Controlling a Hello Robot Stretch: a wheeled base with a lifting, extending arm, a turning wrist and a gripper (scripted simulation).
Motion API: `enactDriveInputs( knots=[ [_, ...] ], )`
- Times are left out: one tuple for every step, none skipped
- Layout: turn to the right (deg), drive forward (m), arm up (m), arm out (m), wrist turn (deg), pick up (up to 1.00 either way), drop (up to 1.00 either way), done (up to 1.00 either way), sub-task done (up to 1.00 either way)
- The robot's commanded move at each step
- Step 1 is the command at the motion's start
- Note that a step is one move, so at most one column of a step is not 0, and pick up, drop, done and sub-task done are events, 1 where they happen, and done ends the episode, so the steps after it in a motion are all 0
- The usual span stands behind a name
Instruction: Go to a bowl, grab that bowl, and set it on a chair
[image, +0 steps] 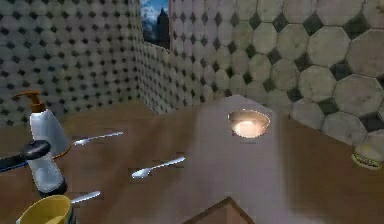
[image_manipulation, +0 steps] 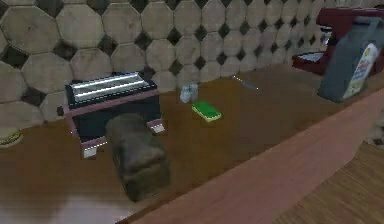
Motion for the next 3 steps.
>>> enactDriveInputs(
  knots=[
    [-45.0,0.0,0.0,0.0,0.0,0.0,0.0,0.0,0.0],
    [-24.0,0.0,0.0,0.0,0.0,0.0,0.0,0.0,0.0],
    [0.0,0.0,0.5,0.0,0.0,0.0,0.0,0.0,0.0]
  ],
)
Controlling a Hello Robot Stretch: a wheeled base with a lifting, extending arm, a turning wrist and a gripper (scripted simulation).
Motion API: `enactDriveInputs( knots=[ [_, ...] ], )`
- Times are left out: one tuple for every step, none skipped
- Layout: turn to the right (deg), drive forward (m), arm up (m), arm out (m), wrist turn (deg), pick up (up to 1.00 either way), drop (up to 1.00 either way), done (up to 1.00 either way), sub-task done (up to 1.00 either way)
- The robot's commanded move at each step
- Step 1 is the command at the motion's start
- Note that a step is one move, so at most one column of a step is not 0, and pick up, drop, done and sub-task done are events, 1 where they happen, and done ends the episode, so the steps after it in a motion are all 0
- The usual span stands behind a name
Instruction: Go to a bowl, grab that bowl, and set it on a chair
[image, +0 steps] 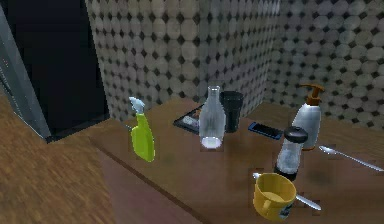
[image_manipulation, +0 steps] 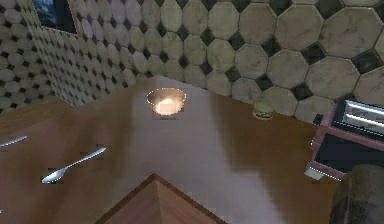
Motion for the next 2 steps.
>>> enactDriveInputs(
  knots=[
    [0.0,0.0,0.38,0.0,0.0,0.0,0.0,0.0,0.0],
    [0.0,0.0,0.0,0.48,0.0,0.0,0.0,0.0,0.0]
  ],
)
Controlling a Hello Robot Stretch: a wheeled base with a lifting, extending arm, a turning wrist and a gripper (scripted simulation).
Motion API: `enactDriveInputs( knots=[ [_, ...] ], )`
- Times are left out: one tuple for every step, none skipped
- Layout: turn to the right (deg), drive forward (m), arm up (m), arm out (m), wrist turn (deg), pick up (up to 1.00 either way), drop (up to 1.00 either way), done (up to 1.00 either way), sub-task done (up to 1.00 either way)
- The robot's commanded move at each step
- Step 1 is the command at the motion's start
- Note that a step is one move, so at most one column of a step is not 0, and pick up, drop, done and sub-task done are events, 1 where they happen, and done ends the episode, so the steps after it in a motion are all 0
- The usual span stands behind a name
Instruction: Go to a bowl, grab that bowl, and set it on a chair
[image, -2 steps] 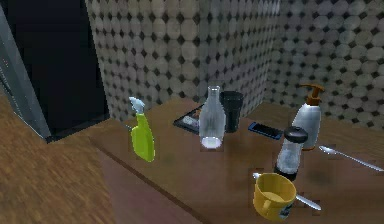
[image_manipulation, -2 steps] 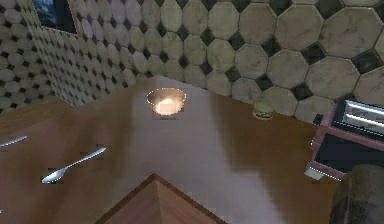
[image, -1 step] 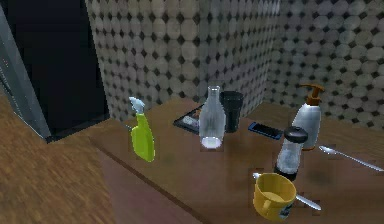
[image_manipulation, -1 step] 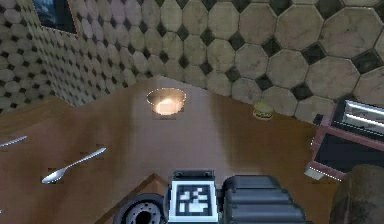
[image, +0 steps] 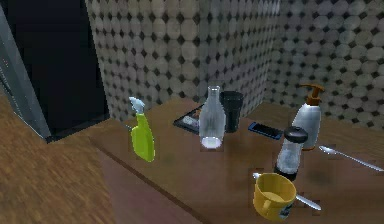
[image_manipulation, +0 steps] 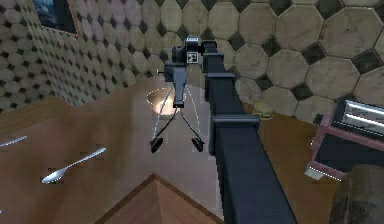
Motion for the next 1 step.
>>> enactDriveInputs(
  knots=[
    [0.0,0.0,0.0,0.0,45.0,0.0,0.0,0.0,0.0]
  ],
)
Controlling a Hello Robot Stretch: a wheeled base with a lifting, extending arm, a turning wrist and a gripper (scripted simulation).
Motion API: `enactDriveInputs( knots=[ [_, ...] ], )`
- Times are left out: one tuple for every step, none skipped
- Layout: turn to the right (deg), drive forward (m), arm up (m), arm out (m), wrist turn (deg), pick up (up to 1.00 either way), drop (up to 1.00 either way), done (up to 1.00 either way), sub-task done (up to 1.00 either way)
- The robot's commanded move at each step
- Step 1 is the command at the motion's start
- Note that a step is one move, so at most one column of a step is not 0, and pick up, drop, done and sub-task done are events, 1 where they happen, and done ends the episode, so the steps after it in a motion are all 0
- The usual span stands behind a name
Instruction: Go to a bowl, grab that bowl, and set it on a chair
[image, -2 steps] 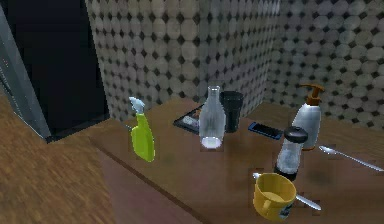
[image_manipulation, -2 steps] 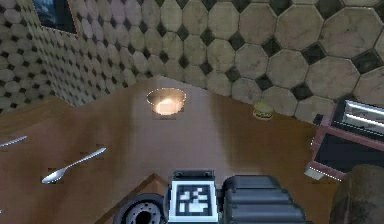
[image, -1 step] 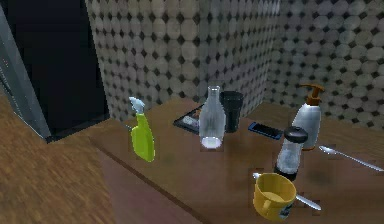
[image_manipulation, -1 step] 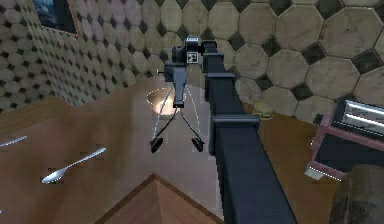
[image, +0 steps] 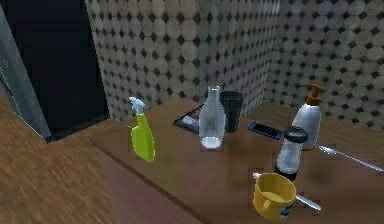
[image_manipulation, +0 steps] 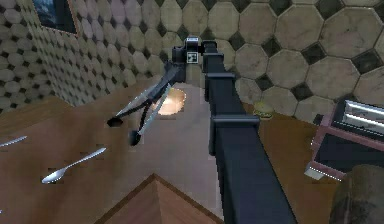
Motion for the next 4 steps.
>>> enactDriveInputs(
  knots=[
    [0.0,0.0,0.0,0.0,45.0,0.0,0.0,0.0,0.0],
    [0.0,0.0,0.0,0.0,45.0,0.0,0.0,0.0,0.0],
    [0.0,0.0,0.0,0.0,12.0,0.0,0.0,0.0,0.0],
    [0.0,0.0,-0.12,0.0,0.0,0.0,0.0,0.0,0.0]
  ],
)
